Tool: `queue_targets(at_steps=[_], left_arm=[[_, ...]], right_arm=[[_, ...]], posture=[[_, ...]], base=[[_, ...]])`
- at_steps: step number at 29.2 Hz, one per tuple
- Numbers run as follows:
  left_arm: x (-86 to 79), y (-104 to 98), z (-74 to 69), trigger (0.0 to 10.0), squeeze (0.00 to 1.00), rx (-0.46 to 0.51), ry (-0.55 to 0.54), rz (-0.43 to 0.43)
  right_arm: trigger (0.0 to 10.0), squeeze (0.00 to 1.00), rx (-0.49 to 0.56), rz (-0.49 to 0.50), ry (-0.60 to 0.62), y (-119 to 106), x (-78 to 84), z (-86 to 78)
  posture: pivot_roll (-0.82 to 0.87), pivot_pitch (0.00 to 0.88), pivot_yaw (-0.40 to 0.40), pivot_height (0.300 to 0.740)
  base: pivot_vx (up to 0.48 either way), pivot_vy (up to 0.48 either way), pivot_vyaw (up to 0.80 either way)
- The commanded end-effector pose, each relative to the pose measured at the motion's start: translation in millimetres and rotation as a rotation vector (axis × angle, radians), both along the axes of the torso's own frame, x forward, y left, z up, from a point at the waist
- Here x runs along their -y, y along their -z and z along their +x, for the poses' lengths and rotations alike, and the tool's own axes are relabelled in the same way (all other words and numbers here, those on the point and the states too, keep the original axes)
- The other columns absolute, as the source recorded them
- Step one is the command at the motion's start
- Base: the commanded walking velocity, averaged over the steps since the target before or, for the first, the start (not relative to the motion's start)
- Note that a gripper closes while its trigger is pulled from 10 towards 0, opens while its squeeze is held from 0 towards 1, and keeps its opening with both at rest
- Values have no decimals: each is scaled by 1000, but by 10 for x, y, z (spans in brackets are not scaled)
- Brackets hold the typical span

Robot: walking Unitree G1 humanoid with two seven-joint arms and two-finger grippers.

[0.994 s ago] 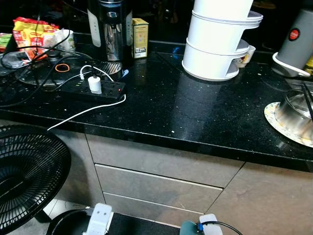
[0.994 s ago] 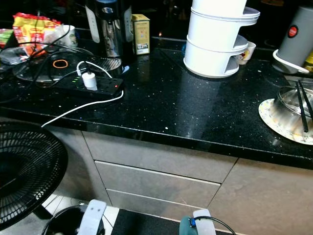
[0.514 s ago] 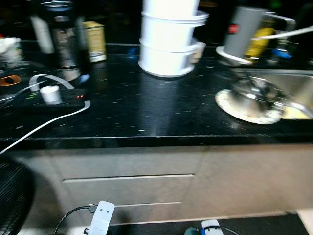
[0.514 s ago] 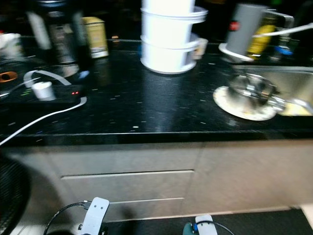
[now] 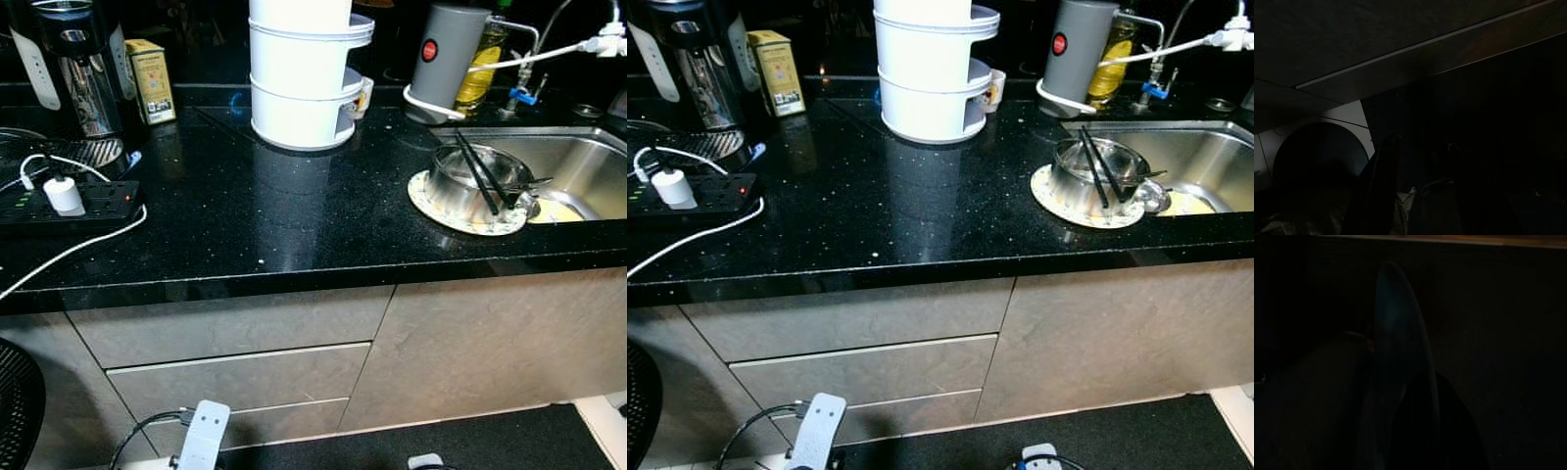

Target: Kitchen organization

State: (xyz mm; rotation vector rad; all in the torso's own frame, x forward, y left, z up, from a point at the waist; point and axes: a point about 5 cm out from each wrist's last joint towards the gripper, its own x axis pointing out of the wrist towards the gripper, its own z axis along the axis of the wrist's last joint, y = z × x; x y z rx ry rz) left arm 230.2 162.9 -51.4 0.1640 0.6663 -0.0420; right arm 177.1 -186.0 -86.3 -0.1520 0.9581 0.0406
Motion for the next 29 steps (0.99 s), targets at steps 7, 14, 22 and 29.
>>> queue_targets(at_steps=[7, 14, 22, 29], left_arm=[[-43, 41, -65, 10000, 0, -16, -39, -4], [-33, 41, -62, 10000, 0, -16, -47, -12], [-31, 37, -52, 10000, 0, -14, -53, -19], [-29, 36, -49, 10000, 0, -14, -56, -23]], right_arm=[[10000, 0, 28, 40, -22, -18, -78, 41], [10000, 0, 36, 37, -26, -32, -74, 69], [10000, 0, 39, 34, -31, -39, -74, 85], [10000, 0, 39, 31, -35, -40, -71, 86]], posture=[[-35, 159, -49, 740], [-35, 158, -50, 740], [-36, 157, -52, 740], [-37, 156, -53, 740]], base=[[0, -370, 0], [0, -480, 0], [0, -480, 0], [0, -480, 0]])
